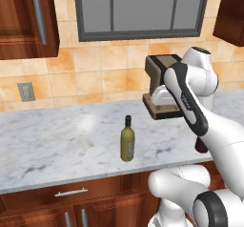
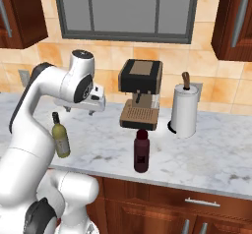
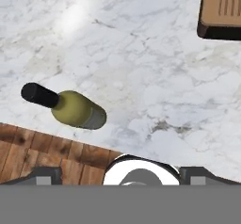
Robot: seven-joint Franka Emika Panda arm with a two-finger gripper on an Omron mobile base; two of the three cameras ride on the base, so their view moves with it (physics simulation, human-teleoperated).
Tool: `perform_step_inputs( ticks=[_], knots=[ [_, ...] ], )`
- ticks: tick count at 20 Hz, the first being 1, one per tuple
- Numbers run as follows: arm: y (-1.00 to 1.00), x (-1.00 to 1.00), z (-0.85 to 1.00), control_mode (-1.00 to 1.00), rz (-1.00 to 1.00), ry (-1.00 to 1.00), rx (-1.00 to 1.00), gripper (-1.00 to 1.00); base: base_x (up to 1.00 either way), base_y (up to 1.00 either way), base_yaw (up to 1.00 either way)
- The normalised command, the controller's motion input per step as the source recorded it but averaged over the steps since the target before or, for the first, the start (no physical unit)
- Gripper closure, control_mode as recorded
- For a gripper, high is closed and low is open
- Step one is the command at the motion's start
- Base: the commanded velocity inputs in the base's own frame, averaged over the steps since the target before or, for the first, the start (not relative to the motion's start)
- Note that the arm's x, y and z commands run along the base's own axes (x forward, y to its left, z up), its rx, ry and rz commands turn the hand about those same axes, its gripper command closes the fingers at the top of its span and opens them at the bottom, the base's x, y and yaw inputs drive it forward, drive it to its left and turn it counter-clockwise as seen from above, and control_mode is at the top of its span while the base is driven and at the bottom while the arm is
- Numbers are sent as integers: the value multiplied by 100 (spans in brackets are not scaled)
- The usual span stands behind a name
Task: There is a wine glass and glass cup on the dining counter. Place the wine bottle next to the wine glass and the juice bottle next to the glass cup.
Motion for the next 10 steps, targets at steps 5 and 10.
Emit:
perform_step_inputs(
  ticks=[5, 10],
  knots=[
    [14, 0, -9, -100, 37, -3, 0, -100, 0, 0, 0],
    [4, -6, -9, -100, 43, -14, 5, -100, 0, 0, 0]
  ],
)
